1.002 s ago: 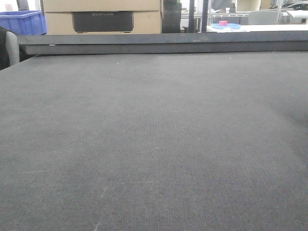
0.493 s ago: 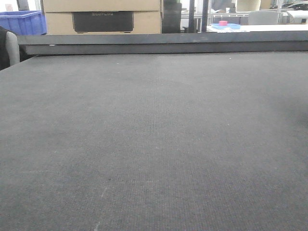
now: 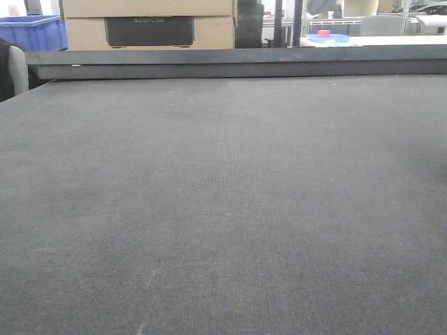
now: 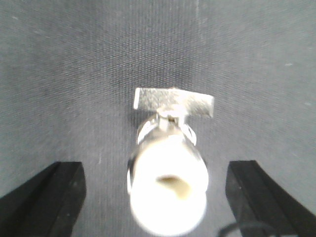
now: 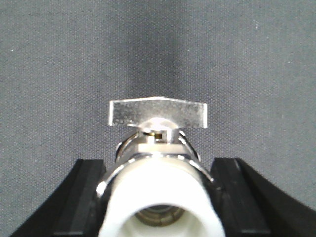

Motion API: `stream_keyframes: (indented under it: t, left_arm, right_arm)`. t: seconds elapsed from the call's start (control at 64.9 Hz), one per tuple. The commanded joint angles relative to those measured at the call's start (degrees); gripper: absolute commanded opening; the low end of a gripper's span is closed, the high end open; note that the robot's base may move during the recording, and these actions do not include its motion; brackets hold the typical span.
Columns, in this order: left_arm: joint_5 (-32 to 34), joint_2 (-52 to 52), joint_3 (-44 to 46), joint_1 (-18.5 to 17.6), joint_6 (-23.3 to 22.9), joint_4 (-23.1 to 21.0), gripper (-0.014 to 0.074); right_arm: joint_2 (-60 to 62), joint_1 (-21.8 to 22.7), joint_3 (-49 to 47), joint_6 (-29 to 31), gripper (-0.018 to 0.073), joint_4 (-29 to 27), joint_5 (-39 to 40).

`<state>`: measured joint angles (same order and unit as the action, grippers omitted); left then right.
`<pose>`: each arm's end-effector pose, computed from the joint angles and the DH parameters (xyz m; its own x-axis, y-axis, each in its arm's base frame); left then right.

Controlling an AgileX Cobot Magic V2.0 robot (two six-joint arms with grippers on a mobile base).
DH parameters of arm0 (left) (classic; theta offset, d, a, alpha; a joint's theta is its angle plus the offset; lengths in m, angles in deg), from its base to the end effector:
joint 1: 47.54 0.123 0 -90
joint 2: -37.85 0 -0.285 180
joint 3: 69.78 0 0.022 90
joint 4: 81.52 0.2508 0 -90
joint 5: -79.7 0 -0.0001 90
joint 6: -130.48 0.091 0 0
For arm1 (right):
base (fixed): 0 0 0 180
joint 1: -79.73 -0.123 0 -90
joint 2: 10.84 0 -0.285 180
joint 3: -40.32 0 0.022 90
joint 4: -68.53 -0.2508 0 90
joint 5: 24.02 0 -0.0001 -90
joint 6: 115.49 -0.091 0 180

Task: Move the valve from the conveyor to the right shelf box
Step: 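Lift both held valves up off the belt surface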

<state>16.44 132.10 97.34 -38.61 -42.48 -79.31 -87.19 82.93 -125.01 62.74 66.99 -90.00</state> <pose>0.2785 0.0469 0.2647 -0.9869 -0.0137 -0.1608 -0.0231 0.9981 0.0570 0.2191 -0.0100 0.3337 -0.9163 0.0931 -0.3896 0.0846 0.9957 0.0389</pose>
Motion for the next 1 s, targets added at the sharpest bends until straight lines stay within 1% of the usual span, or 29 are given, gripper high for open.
stream_keyframes:
  t: [0.0, 0.185, 0.308, 0.493, 0.586, 0.632, 0.709, 0.755, 0.786, 0.801, 0.832, 0.986]
  left_arm:
    - [1.54, 1.25, -0.26, 0.06, 0.25, -0.48, 0.0454]
    - [3.28, 3.46, -0.26, 0.06, 0.31, -1.53, 0.042]
    - [1.68, 4.28, -0.26, -0.28, 0.31, -1.64, 0.04]
    - [1.67, 4.54, -0.26, -0.31, 0.4, -1.64, 0.0375]
    - [1.07, 4.54, -0.26, -0.31, 0.4, -1.64, 0.0342]
    - [0.92, 4.54, -0.26, -0.31, 0.4, -1.64, 0.0302]
    - [0.83, 4.54, -0.26, -0.31, 0.4, -1.64, 0.0192]
    - [0.69, 4.54, -0.26, -0.31, 0.4, -1.64, 0.0059]
    - [0.69, 4.54, -0.26, -0.31, 0.4, -1.64, -0.0011]
    - [0.69, 4.54, -0.26, -0.31, 0.4, -1.64, -0.0029]
    - [0.69, 4.54, -0.26, -0.31, 0.4, -1.64, -0.0117]
    - [1.01, 4.17, 0.63, -0.31, 0.4, -1.64, -0.0111]
  right_arm:
    - [0.81, 0.28, -0.77, -0.15, -0.0162, 0.72, 1.97]
    - [0.81, 0.28, -0.77, -0.15, -0.0162, 0.72, 1.97]
    - [0.81, 0.28, -0.77, -0.15, -0.0162, 0.72, 1.97]
    - [0.81, 0.28, -0.77, -0.15, -0.0162, 0.72, 1.97]
    - [0.81, 0.28, -0.77, -0.15, -0.0162, 0.72, 2.1]
    - [0.81, 0.28, -0.77, -0.15, -0.0162, 0.72, 2.1]
    - [0.81, 0.28, -0.77, -0.15, -0.0162, 0.72, 2.1]
    - [0.81, 0.28, -0.77, -0.15, -0.0162, 0.72, 2.1]
    - [0.81, 0.28, -0.77, -0.15, -0.0162, 0.72, 2.24]
    - [0.81, 0.28, -0.77, -0.15, -0.0162, 0.72, 2.36]
    - [0.81, 0.28, -0.77, -0.15, -0.0162, 0.72, 2.61]
    - [0.81, 0.28, -0.77, -0.15, -0.0162, 0.72, 3.62]
